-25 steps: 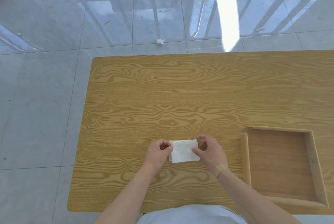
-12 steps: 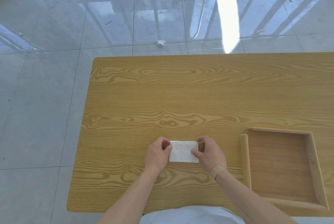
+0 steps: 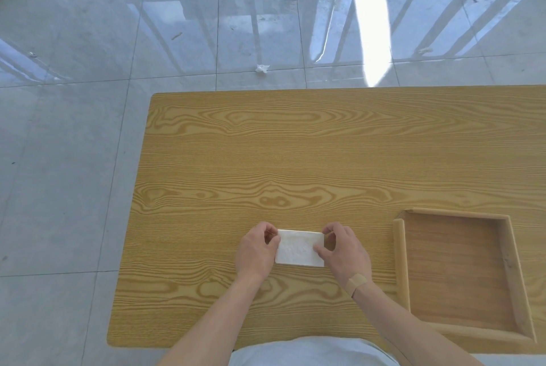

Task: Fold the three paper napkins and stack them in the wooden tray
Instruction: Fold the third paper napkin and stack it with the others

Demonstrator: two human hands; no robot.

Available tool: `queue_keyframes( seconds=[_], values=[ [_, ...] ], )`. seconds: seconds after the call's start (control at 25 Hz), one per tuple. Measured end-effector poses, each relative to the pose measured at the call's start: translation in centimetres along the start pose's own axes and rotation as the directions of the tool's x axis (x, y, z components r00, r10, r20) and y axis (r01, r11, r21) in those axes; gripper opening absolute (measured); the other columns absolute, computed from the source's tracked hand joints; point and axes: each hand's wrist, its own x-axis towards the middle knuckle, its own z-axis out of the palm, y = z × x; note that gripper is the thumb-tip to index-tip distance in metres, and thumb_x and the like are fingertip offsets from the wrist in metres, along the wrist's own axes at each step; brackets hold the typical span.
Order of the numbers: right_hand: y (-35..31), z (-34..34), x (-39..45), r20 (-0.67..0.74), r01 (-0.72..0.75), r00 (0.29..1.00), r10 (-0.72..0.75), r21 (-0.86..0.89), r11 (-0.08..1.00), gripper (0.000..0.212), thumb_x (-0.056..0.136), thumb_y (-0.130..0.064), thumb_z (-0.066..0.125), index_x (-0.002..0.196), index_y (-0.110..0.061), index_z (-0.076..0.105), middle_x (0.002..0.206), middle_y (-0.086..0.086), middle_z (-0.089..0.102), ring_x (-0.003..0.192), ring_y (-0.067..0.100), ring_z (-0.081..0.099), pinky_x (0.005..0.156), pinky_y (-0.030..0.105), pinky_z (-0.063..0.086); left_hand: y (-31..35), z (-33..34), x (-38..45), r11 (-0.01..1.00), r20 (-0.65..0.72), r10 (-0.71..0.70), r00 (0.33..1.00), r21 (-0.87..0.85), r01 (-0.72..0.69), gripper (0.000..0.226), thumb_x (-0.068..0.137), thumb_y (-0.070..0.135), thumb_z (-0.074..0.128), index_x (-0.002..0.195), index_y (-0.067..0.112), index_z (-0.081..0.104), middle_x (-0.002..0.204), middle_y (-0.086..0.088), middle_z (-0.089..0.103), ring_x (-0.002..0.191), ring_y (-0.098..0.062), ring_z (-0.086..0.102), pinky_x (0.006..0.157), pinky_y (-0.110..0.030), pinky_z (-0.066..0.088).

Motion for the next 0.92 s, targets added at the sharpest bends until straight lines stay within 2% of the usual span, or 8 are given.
queue_keyframes(
  seconds=[0.08, 0.2, 0.36, 0.48, 0.6, 0.72, 0.8, 0.92],
  values=[
    [0.1, 0.1, 0.0, -0.028, 0.039, 0.999, -0.041, -0.05, 0.998, 0.038, 0.082, -0.038, 0.07, 0.116, -0.035, 0.053, 0.109, -0.015, 0.053, 0.093, 0.007, 0.054, 0.07, 0.027, 0.047, -0.1, -0.1, 0.1, 0.991, -0.01, 0.105, 0.994, 0.089, -0.103, 0.011, 0.089, 0.031, 0.064, 0.099, 0.032, 0.061, 0.095, 0.018, 0.059, 0.089, -0.005, 0.057, 0.069, -0.021, 0.045],
    [-0.1, 0.1, 0.4, 0.004, 0.162, 0.986, -0.165, -0.211, 0.964, 0.052, 0.082, -0.042, 0.07, 0.13, -0.032, 0.052, 0.123, -0.009, 0.051, 0.111, 0.016, 0.05, 0.085, 0.031, 0.048, 0.0, -0.5, 0.8, 0.934, 0.133, 0.222, 0.966, 0.254, -0.25, 0.038, 0.086, 0.036, 0.067, 0.122, 0.03, 0.057, 0.114, 0.012, 0.051, 0.108, -0.008, 0.047, 0.083, -0.026, 0.047],
    [-0.4, 0.2, 0.6, 0.056, 0.246, 0.969, -0.241, -0.328, 0.912, 0.037, 0.083, -0.04, 0.069, 0.117, -0.031, 0.059, 0.121, -0.007, 0.051, 0.108, 0.019, 0.048, 0.083, 0.029, 0.041, 0.9, -0.7, 1.5, 0.842, 0.205, 0.247, 0.947, 0.438, -0.315, 0.031, 0.085, 0.032, 0.068, 0.114, 0.026, 0.057, 0.116, 0.007, 0.044, 0.109, -0.013, 0.045, 0.08, -0.028, 0.048],
    [-1.1, 0.2, 0.8, 0.067, 0.235, 0.972, -0.226, -0.308, 0.922, 0.032, 0.082, -0.034, 0.071, 0.109, -0.028, 0.054, 0.114, -0.008, 0.05, 0.1, 0.018, 0.047, 0.081, 0.03, 0.042, 1.5, -0.4, 1.6, 0.85, 0.209, 0.227, 0.951, 0.434, -0.299, 0.023, 0.084, 0.024, 0.066, 0.104, 0.022, 0.053, 0.112, 0.004, 0.043, 0.104, -0.016, 0.045, 0.07, -0.027, 0.042],
    [-1.7, 0.2, 0.9, 0.087, 0.246, 0.969, -0.23, -0.33, 0.912, 0.03, 0.083, -0.031, 0.068, 0.102, -0.027, 0.046, 0.103, -0.01, 0.053, 0.09, 0.016, 0.044, 0.076, 0.031, 0.041, 1.7, -0.3, 1.5, 0.862, 0.241, 0.21, 0.948, 0.412, -0.296, 0.02, 0.084, 0.02, 0.062, 0.098, 0.022, 0.048, 0.105, 0.005, 0.05, 0.098, -0.017, 0.048, 0.067, -0.03, 0.042],
    [-1.8, 0.1, 0.9, 0.104, 0.225, 0.974, -0.203, -0.306, 0.925, 0.037, 0.084, -0.029, 0.064, 0.115, -0.029, 0.044, 0.106, -0.011, 0.054, 0.096, 0.017, 0.046, 0.079, 0.032, 0.041, 1.4, -0.3, 1.2, 0.903, 0.23, 0.182, 0.956, 0.344, -0.255, 0.024, 0.082, 0.017, 0.061, 0.095, 0.025, 0.044, 0.098, 0.008, 0.055, 0.09, -0.015, 0.05, 0.062, -0.03, 0.039],
    [-1.8, 0.1, 0.8, 0.118, 0.224, 0.974, -0.196, -0.333, 0.916, 0.042, 0.085, -0.031, 0.063, 0.123, -0.032, 0.046, 0.112, -0.008, 0.053, 0.103, 0.019, 0.046, 0.083, 0.033, 0.042, 1.1, -0.3, 1.1, 0.916, 0.231, 0.185, 0.955, 0.311, -0.252, 0.029, 0.082, 0.017, 0.062, 0.105, 0.026, 0.048, 0.104, 0.008, 0.056, 0.096, -0.015, 0.052, 0.067, -0.031, 0.042],
    [-1.8, 0.1, 0.3, 0.1, 0.223, 0.975, -0.2, -0.378, 0.899, 0.033, 0.084, -0.036, 0.065, 0.114, -0.032, 0.052, 0.112, -0.006, 0.047, 0.102, 0.019, 0.043, 0.082, 0.032, 0.041, 0.7, -0.4, 0.8, 0.891, 0.254, 0.217, 0.943, 0.343, -0.297, 0.026, 0.086, 0.02, 0.061, 0.111, 0.024, 0.058, 0.111, 0.008, 0.057, 0.107, -0.014, 0.051, 0.079, -0.033, 0.048]
  ],
)
